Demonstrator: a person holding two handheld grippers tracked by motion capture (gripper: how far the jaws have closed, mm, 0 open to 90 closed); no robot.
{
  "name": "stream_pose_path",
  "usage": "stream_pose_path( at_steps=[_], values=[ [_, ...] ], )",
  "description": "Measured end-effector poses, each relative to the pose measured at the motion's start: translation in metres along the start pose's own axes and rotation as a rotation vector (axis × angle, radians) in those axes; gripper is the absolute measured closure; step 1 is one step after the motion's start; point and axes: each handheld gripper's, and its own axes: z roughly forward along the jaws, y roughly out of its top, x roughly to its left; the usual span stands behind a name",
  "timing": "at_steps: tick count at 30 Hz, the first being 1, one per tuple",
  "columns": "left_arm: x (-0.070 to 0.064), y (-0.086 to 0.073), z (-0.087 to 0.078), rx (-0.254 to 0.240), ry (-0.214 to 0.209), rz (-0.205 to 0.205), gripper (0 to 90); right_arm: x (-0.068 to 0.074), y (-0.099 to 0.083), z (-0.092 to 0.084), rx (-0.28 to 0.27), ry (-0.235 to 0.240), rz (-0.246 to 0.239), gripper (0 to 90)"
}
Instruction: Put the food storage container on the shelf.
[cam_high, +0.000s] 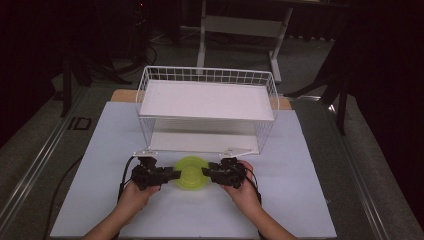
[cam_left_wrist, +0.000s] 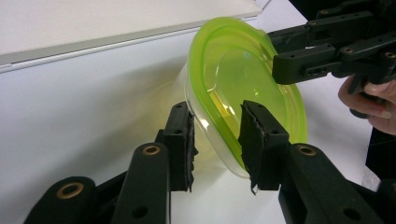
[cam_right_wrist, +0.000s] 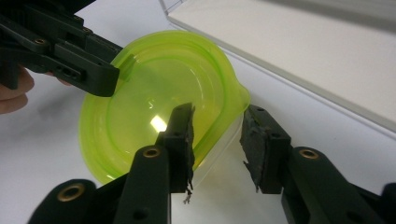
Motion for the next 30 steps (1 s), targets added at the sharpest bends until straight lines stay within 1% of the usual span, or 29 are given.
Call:
stream_pose_path(
  at_steps=[1, 2, 3, 4, 5, 7, 8, 9, 10, 11, 13, 14, 15, 16, 17, 18, 20, 22, 23, 24, 25, 27, 28, 30],
  values=[
    [0.0, 0.0, 0.0, 0.0, 0.0, 0.0, 67.6, 0.0, 0.0, 0.0, 0.0, 0.0, 0.0, 65.3],
    [-0.005, 0.001, -0.001, 0.014, 0.01, 0.02, 67.6, 0.0, 0.0, -0.001, 0.001, 0.005, 0.001, 65.9],
    [-0.006, 0.001, -0.001, 0.017, 0.005, 0.016, 69.5, 0.002, -0.002, -0.003, 0.004, 0.013, 0.014, 67.9],
    [-0.008, 0.001, -0.002, 0.018, 0.01, 0.01, 71.3, 0.003, -0.003, -0.004, 0.0, 0.012, 0.019, 68.8],
    [-0.009, 0.001, -0.002, 0.023, 0.013, 0.014, 72.1, 0.004, -0.005, -0.005, -0.003, 0.012, 0.021, 69.2],
    [-0.009, 0.002, -0.002, 0.029, 0.011, 0.007, 74.2, 0.005, -0.005, -0.006, -0.001, 0.015, 0.024, 69.6],
    [-0.009, 0.001, -0.003, 0.031, 0.012, -0.015, 74.2, 0.005, -0.006, -0.007, -0.002, 0.021, 0.028, 70.2],
    [-0.009, 0.001, -0.003, 0.035, 0.016, -0.018, 77.2, 0.009, -0.007, -0.01, 0.002, 0.037, 0.042, 73.0],
    [-0.01, 0.001, -0.004, 0.04, 0.02, -0.02, 77.2, 0.009, -0.007, -0.01, 0.002, 0.037, 0.042, 73.0],
    [-0.012, 0.001, -0.004, 0.046, 0.024, -0.018, 78.1, 0.009, -0.007, -0.01, -0.001, 0.046, 0.05, 74.4],
    [-0.014, 0.002, -0.006, 0.056, 0.02, -0.02, 79.8, 0.012, -0.008, -0.014, -0.013, 0.04, 0.08, 77.6],
    [-0.016, 0.001, -0.007, 0.053, 0.03, -0.008, 80.9, 0.014, -0.008, -0.017, -0.02, 0.039, 0.087, 80.6],
    [-0.019, 0.001, -0.007, 0.046, 0.033, 0.001, 80.9, 0.018, -0.007, -0.022, -0.034, 0.027, 0.084, 80.7],
    [-0.021, 0.001, -0.008, 0.043, 0.034, 0.006, 81.0, 0.02, -0.007, -0.024, -0.039, 0.017, 0.077, 80.8],
    [-0.022, 0.002, -0.009, 0.031, 0.03, 0.008, 81.0, 0.02, -0.007, -0.024, -0.039, 0.017, 0.077, 80.8],
    [-0.024, 0.003, -0.01, 0.011, 0.019, 0.009, 81.1, 0.022, -0.005, -0.031, -0.062, 0.007, 0.084, 80.8],
    [-0.027, 0.006, -0.012, -0.025, 0.01, 0.007, 81.1, 0.022, -0.004, -0.033, -0.072, 0.006, 0.087, 80.7],
    [-0.031, 0.01, -0.012, -0.055, 0.016, 0.012, 81.2, 0.019, -0.001, -0.038, -0.097, 0.003, 0.096, 80.6],
    [-0.033, 0.015, -0.01, -0.071, 0.018, 0.004, 81.2, 0.016, 0.004, -0.041, -0.11, -0.007, 0.087, 80.4],
    [-0.033, 0.015, -0.01, -0.071, 0.018, 0.004, 81.1, 0.016, 0.004, -0.041, -0.11, -0.007, 0.087, 80.4],
    [-0.032, 0.019, -0.008, -0.069, 0.016, -0.001, 81.1, 0.011, 0.01, -0.043, -0.111, -0.02, 0.088, 80.3],
    [-0.032, 0.026, -0.005, -0.08, 0.015, -0.002, 81.1, 0.008, 0.012, -0.044, -0.115, -0.023, 0.087, 80.2],
    [-0.033, 0.03, -0.003, -0.082, 0.019, 0.005, 81.0, 0.006, 0.015, -0.044, -0.119, -0.034, 0.089, 79.9],
    [-0.034, 0.036, 0.0, -0.103, 0.033, 0.021, 81.0, 0.0, 0.02, -0.045, -0.128, -0.054, 0.087, 79.5]
  ],
)
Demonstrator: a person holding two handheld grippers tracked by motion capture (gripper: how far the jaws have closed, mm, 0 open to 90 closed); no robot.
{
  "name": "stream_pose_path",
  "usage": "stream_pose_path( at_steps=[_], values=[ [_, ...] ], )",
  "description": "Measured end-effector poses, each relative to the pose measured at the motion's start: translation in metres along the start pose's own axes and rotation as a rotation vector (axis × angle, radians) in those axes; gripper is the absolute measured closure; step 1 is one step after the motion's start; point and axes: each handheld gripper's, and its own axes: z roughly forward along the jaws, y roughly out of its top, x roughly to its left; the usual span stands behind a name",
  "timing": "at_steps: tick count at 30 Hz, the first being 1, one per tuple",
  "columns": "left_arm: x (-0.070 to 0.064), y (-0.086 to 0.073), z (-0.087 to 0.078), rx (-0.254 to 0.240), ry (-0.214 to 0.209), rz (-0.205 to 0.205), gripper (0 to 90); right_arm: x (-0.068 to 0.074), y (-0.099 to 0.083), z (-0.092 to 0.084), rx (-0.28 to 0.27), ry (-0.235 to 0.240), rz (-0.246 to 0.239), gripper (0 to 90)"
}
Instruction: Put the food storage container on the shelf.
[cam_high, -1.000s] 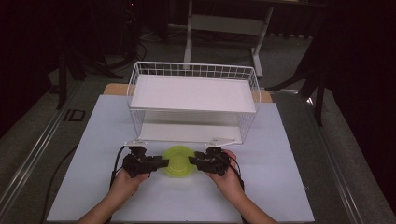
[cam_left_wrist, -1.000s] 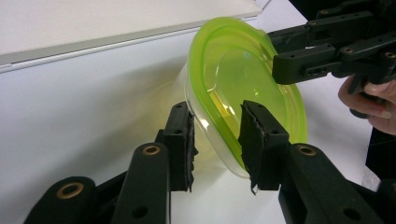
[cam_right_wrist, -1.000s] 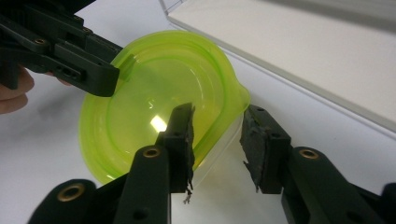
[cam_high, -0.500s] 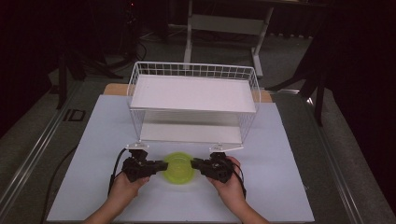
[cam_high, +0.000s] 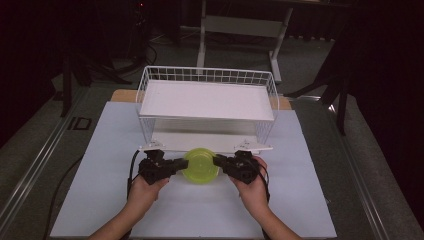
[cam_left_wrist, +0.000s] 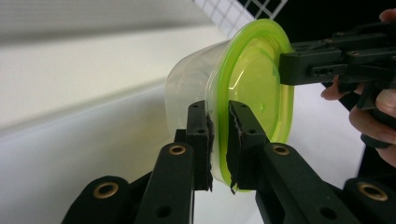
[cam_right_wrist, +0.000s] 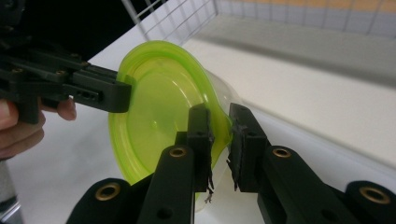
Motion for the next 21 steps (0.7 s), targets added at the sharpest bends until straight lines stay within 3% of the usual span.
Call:
stream_pose_path(
  at_steps=[5, 10, 21],
  values=[
    [0.002, 0.008, 0.014, -0.044, 0.024, 0.013, 80.9, -0.014, 0.011, 0.003, -0.01, -0.036, -0.007, 78.8],
    [0.012, 0.008, 0.031, -0.045, 0.035, 0.017, 81.0, -0.03, 0.011, 0.016, 0.021, -0.072, 0.006, 78.6],
    [0.03, 0.006, 0.052, -0.082, 0.034, 0.001, 81.1, -0.043, 0.011, 0.031, 0.03, -0.12, 0.008, 78.5]
  ],
)
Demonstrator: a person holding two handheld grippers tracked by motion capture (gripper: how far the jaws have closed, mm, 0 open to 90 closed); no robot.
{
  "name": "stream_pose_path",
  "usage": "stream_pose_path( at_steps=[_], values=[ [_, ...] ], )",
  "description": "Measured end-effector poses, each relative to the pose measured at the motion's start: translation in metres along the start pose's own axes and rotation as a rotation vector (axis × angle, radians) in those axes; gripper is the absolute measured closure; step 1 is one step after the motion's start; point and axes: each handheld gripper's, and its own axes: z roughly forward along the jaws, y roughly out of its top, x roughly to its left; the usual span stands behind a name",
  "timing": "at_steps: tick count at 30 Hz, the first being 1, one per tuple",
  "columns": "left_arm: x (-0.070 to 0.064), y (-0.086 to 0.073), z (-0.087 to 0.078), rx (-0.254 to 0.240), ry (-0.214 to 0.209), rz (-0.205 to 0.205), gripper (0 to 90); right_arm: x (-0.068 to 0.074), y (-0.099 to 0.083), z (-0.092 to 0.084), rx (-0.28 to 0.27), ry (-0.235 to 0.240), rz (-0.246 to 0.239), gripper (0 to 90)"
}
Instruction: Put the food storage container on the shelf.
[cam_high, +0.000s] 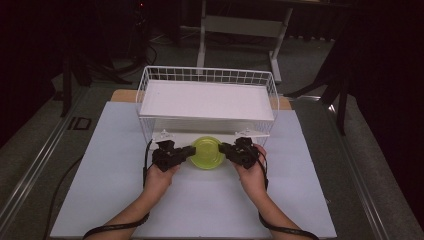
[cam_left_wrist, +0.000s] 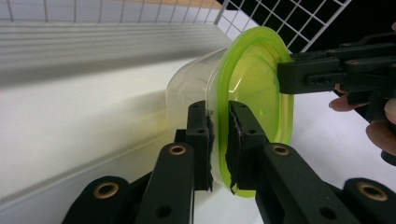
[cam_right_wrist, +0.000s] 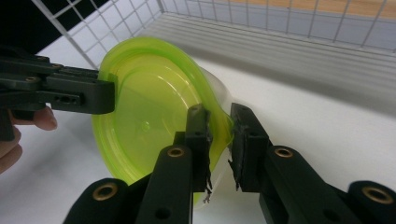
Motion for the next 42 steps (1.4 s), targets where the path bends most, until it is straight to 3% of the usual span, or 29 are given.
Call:
stream_pose_path(
  at_steps=[11, 14, 17, 20, 23, 26, 28, 34, 37, 42],
  values=[
    [0.012, -0.005, 0.012, -0.022, 0.002, -0.032, 81.0, -0.006, 0.003, 0.015, 0.016, -0.037, -0.025, 78.1],
    [0.014, -0.004, 0.013, -0.033, 0.0, -0.006, 80.5, -0.007, 0.004, 0.016, 0.01, -0.033, -0.02, 78.2],
    [0.017, -0.005, 0.013, -0.044, -0.013, -0.005, 79.9, -0.008, 0.004, 0.016, 0.003, -0.026, -0.019, 78.3],
    [0.018, -0.006, 0.013, -0.051, -0.003, 0.01, 78.8, -0.008, 0.004, 0.017, -0.004, -0.021, -0.022, 78.4],
    [0.016, -0.004, 0.014, -0.065, 0.026, 0.06, 77.1, -0.01, 0.005, 0.018, -0.016, -0.016, -0.026, 77.8],
    [0.017, -0.003, 0.015, -0.074, 0.034, 0.064, 75.8, -0.01, 0.005, 0.019, -0.027, -0.028, -0.035, 77.2],
    [0.018, -0.001, 0.016, -0.074, 0.046, 0.074, 72.2, -0.012, 0.007, 0.021, -0.037, -0.036, -0.03, 76.7],
    [0.025, 0.0, 0.02, -0.092, 0.045, 0.049, 56.0, -0.017, 0.009, 0.027, -0.065, -0.049, -0.023, 73.9],
    [0.026, 0.001, 0.022, -0.118, 0.053, 0.037, 55.7, -0.015, 0.006, 0.031, -0.091, -0.105, -0.079, 67.5],
    [0.025, 0.005, 0.027, -0.119, 0.096, 0.061, 52.5, -0.01, 0.005, 0.036, -0.111, -0.181, -0.135, 61.3]
  ],
)
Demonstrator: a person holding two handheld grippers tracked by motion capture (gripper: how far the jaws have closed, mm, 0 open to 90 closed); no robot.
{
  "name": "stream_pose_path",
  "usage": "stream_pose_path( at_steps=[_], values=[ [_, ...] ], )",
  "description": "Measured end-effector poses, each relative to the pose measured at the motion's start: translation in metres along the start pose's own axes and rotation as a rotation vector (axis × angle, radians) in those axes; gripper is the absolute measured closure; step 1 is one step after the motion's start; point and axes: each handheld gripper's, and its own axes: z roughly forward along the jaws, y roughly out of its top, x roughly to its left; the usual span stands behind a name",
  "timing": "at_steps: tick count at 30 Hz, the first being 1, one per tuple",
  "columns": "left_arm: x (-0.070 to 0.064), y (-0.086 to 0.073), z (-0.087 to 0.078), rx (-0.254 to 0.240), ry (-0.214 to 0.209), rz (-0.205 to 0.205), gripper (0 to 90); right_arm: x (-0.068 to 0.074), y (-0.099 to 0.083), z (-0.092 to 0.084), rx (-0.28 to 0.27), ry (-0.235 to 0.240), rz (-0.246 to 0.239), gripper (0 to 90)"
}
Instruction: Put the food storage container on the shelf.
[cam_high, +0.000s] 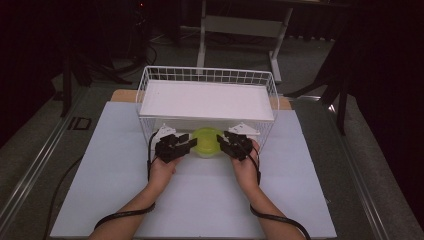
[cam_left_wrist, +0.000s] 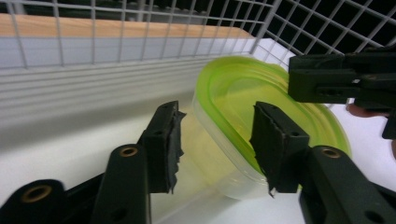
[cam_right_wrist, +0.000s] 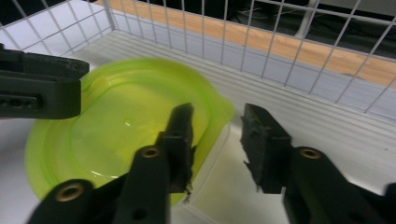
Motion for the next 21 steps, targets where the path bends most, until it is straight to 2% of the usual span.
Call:
stream_pose_path(
  at_steps=[3, 4, 10, 13, 17, 19, 21],
  values=[
    [0.0, 0.002, 0.002, 0.006, 0.003, -0.023, 51.8, -0.001, 0.001, 0.001, -0.006, -0.017, 0.018, 56.9],
    [0.0, 0.002, 0.002, 0.006, 0.008, -0.019, 50.1, -0.001, 0.001, 0.0, -0.012, -0.02, 0.022, 55.2],
    [-0.003, 0.004, -0.004, -0.012, -0.015, -0.024, 48.2, 0.003, 0.004, -0.01, -0.031, 0.005, 0.023, 54.6],
    [-0.005, 0.007, -0.018, -0.018, -0.042, -0.024, 46.0, 0.011, 0.003, -0.025, -0.042, 0.028, 0.02, 54.6],
    [-0.006, 0.006, -0.032, -0.022, -0.05, -0.022, 45.6, 0.017, -0.001, -0.035, -0.045, 0.052, 0.023, 56.2],
    [-0.008, 0.004, -0.039, -0.024, -0.054, -0.016, 43.1, 0.024, -0.006, -0.043, -0.037, 0.068, 0.019, 57.7],
    [-0.011, -0.001, -0.048, -0.032, -0.085, -0.006, 37.7, 0.03, -0.011, -0.049, -0.025, 0.079, 0.022, 59.4]
  ],
)
